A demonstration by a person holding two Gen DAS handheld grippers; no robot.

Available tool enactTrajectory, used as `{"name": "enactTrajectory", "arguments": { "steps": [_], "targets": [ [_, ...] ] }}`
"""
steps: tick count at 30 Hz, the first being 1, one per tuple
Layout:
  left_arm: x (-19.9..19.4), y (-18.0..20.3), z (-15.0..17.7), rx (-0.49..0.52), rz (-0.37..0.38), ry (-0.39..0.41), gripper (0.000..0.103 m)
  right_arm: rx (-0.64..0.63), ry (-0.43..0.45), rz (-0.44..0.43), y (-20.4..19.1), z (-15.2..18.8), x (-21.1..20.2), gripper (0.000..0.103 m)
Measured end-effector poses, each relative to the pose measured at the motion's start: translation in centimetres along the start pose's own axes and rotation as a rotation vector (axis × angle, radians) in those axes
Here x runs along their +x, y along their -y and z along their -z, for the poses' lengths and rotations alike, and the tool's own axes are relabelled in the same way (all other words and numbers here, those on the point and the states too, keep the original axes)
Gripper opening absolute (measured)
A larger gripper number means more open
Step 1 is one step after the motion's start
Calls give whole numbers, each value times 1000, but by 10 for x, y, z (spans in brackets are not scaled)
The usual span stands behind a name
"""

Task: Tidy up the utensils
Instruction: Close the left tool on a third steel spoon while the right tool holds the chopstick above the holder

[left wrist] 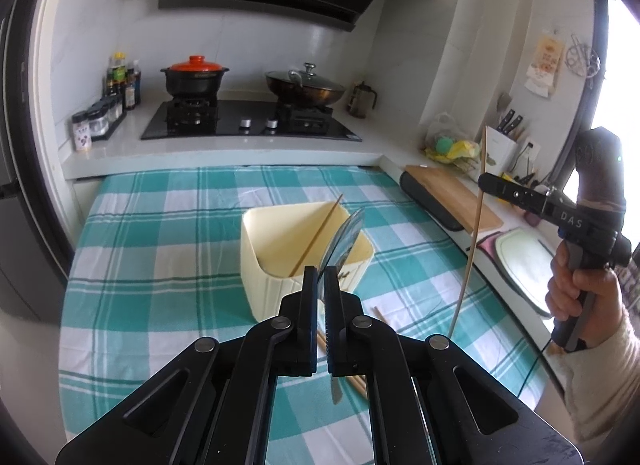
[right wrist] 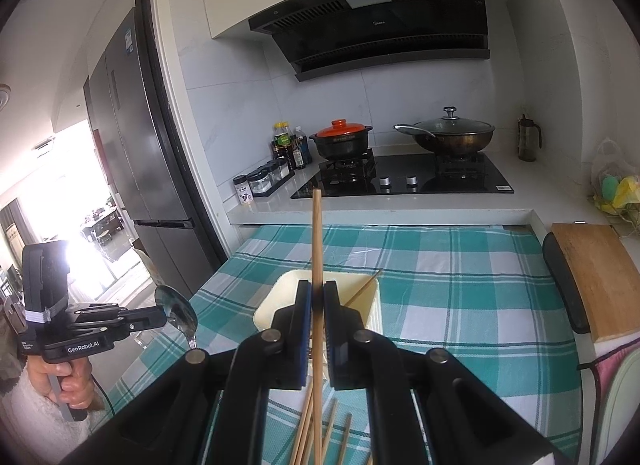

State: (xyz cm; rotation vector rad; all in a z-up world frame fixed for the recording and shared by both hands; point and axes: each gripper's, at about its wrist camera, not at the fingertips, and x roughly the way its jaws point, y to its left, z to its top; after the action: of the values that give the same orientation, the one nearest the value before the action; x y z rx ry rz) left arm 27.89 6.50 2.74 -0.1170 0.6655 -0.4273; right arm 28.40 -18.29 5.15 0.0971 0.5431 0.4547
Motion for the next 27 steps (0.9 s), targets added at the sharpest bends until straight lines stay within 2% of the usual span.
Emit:
{"name": "enactTrajectory", "arguments": {
  "steps": [5, 11, 13, 15, 18, 20, 21, 23, 25, 27],
  "targets": [
    [2, 2, -46, 13, -1, 38, 0, -8, 26, -13, -3, -25, 12, 6],
    [21, 6, -116, 27, -30, 146, 0, -42, 111, -12, -6, -72, 44, 6],
    [30, 3, -130, 25, -49, 162, 0, -37, 128, -1, -3, -83, 60, 6],
    [28, -8, -132, -13, -25, 169, 0, -6, 134, -15, 4, -87, 67, 6],
    [16, -20, -114, 1, -45, 152, 0, 5, 146, -45, 10, -82, 59, 6],
    [15, -35, -92, -9, -61, 80, 0, -5, 145, -61, 9, -74, 48, 6],
    [16, -44, -78, -15, -65, 39, 5, -11, 139, -68, 8, -69, 43, 6],
    [22, -62, -44, -19, -87, -66, 40, -18, 123, -70, 8, -57, 34, 6],
    [29, -74, -4, -8, -99, -162, 50, -15, 108, -86, 7, -44, 25, 6],
    [40, -79, 39, 21, -105, -269, 52, -13, 93, -91, 5, -30, 17, 6]
  ]
}}
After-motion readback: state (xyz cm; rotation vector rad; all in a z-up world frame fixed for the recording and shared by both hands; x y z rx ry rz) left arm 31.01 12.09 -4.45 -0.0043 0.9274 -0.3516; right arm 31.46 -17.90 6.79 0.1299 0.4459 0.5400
